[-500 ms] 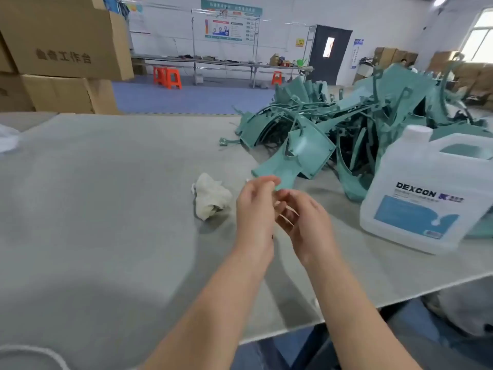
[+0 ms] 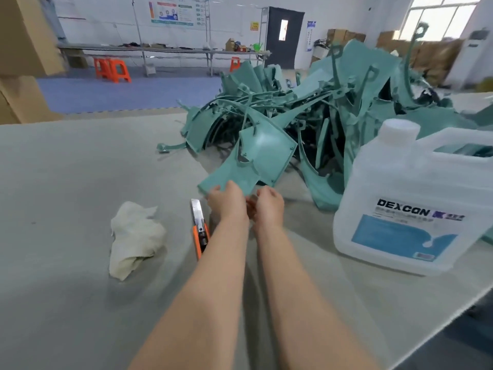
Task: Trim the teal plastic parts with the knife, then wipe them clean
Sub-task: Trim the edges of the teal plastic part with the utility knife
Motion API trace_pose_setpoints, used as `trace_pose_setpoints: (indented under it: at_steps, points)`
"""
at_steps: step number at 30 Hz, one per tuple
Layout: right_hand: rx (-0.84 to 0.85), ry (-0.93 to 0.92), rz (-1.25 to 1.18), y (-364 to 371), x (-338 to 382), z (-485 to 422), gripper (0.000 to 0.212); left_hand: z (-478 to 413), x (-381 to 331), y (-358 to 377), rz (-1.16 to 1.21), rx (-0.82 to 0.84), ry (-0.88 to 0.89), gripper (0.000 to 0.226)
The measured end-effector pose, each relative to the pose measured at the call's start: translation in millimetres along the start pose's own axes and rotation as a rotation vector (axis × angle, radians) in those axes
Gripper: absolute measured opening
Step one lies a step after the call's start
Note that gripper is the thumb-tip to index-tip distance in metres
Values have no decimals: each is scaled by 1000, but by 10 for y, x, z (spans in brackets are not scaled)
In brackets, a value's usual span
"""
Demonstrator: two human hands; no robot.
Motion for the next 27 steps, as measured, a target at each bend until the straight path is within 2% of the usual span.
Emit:
trace_pose_setpoints:
  at_steps: [2,4,5,7,9,11,14,16,19,20,22,24,26,27]
  points:
    - [-16,1,33,50,-43,-116,12,-145,12,63,12,-23,12,42]
    - [-15,-26,177,83,-77,-218,8,-224,28,97,-9,-50,6,42]
    - [10,-64,306,116,-67,-257,7,-247,17,106,-28,-53,5,41]
    - [64,-181,548,194,-6,-286,22,-271,-20,128,0,-44,-4,40]
    - [99,-301,667,270,86,-243,22,-297,-70,115,72,-3,-40,44]
    - [118,-402,685,329,192,-166,21,-321,-127,69,153,45,-67,43]
    - [192,-526,637,441,359,62,38,-251,-288,-71,244,110,-46,38]
    - [339,-498,551,549,405,243,34,-182,-430,-212,337,194,-11,38]
    - [554,-324,440,717,329,500,15,-103,-618,-549,463,351,43,42]
    - [593,-269,443,767,268,582,13,-79,-661,-686,479,386,52,42]
    - [642,-208,506,875,115,758,24,-48,-684,-976,489,383,55,40]
    - [622,-239,650,929,-16,887,27,-50,-685,-1305,511,288,72,40]
    - [477,-370,944,848,-93,876,26,-71,-683,-1666,553,186,99,41]
    - [377,-408,1136,751,-132,844,33,-79,-673,-1856,574,141,106,41]
Point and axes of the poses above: each hand's wrist, its own z-axis away from the middle knuckle, its own y-axis out of the palm, x = y × z, the point moved 6 cm from there along -z, towards the middle knuckle, and after that the axes turned 7 degrees about -z, right-handed, at the moved point
